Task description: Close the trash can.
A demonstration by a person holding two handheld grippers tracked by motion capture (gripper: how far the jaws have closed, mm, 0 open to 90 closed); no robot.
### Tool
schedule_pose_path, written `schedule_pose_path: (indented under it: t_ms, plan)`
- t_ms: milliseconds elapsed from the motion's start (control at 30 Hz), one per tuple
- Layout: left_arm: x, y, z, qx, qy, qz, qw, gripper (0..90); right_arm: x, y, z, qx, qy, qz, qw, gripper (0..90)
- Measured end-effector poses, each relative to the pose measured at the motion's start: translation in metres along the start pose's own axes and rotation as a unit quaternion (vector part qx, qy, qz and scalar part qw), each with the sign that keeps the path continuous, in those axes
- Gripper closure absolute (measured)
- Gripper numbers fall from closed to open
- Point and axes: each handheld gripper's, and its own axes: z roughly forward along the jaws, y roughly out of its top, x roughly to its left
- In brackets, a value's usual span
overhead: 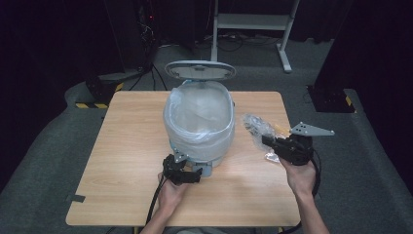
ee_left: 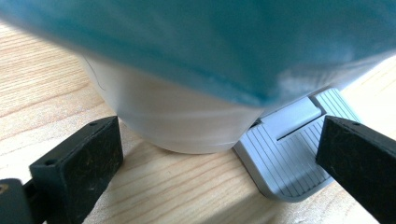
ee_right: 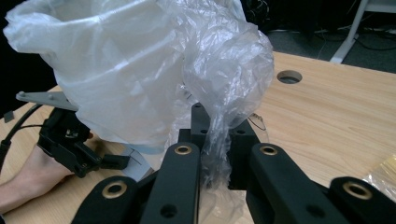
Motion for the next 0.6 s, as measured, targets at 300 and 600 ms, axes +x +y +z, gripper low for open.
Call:
schedule_pose_path:
  t_ms: [300,600]
  plan:
    - [0.000,0.000,0.000,0.000,0.000,0.000,1.0000,0.7,0.007,0.013,-0.003,-0.009,0.007,-0.015,0.9998,84.9]
    - [0.000,0.000,0.000,0.000,0.000,0.000,1.0000,0.8,0.010,0.024,-0.005,-0.024,0.045,-0.009,0.9986,84.8]
